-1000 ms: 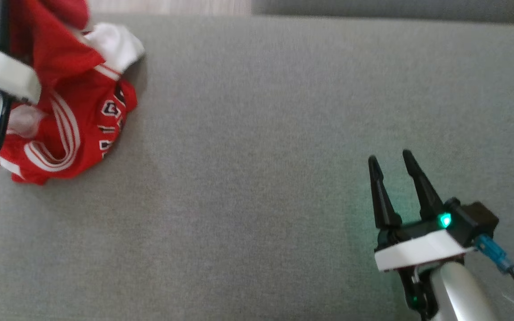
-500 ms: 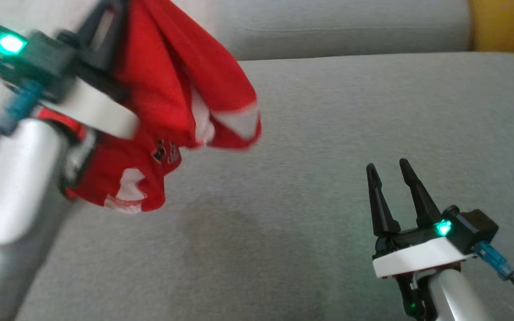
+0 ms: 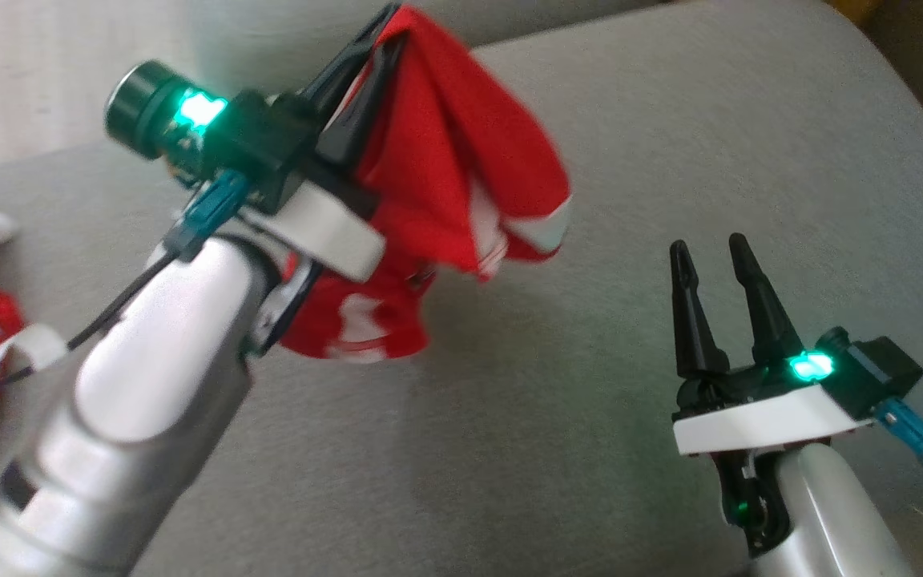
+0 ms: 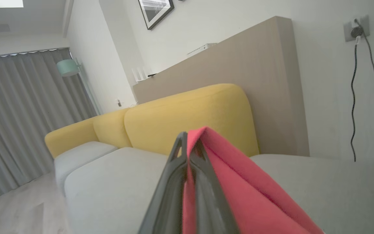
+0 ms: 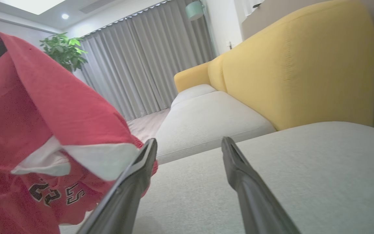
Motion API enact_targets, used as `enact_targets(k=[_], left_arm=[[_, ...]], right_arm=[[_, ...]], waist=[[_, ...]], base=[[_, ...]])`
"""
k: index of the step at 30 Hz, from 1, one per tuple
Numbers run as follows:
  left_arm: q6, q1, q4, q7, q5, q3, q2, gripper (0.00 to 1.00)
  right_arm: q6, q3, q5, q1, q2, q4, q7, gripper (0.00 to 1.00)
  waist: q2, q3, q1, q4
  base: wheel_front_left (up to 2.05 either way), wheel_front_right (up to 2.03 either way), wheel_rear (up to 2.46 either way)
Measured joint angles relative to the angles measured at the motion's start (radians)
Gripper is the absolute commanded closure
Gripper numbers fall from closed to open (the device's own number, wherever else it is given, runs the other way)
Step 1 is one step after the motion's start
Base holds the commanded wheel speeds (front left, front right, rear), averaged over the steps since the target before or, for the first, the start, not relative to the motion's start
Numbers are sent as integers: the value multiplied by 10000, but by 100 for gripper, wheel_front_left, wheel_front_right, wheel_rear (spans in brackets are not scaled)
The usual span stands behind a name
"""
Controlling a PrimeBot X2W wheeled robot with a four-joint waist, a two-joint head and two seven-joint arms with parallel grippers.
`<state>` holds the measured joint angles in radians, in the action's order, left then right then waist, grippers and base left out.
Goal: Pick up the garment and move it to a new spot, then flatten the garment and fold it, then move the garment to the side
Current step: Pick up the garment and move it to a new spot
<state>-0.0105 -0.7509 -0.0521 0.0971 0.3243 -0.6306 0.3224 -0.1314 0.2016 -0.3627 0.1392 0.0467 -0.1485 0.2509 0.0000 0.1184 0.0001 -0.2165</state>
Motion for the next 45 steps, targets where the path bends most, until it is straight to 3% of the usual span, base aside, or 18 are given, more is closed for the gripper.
enact_targets(k=[1,2,3,10,16,26,36,39,45], left_arm=[[-54,-128,-190,-81,6,2,-176,100],[-165,-255,-408,-221,6,12,-382,66],[-211,-377,-639,-341,6,10,-545,0],[-148,-860,-2031,-817,-173,-46,-489,0],[-151,-592,-2428,-1220,52,199,-59,0],[349,15,-2685,-1250,104,-393,-134,0],[1191,88,-2857,251,61,-1956,58,0],[1354,492,-2786,1478,694,-2890,504,0],[1429,752,-1799,2650,1904,-4184,1528,0]], right_arm=[[0,12,-27,29,2,27,2,0],[0,19,-75,50,2,44,2,0],[0,54,-90,68,2,48,2,0],[0,-31,-414,169,4,167,2,0],[0,-148,-199,142,0,157,2,0],[0,-107,29,121,0,98,2,0],[0,184,-176,123,0,59,2,0],[0,178,-261,121,4,50,2,0],[0,167,-334,106,4,-42,2,0]], waist=[[0,88,0,-171],[0,180,0,-331],[0,270,1,-478],[0,799,3,-980],[0,724,0,-320],[0,418,-3,715],[0,391,-1,472],[0,289,-1,409],[0,134,-1,518]], base=[[0,0,0],[0,0,0],[0,0,0],[0,0,0],[0,0,0],[0,0,0],[0,0,0],[0,0,0],[0,0,0]])
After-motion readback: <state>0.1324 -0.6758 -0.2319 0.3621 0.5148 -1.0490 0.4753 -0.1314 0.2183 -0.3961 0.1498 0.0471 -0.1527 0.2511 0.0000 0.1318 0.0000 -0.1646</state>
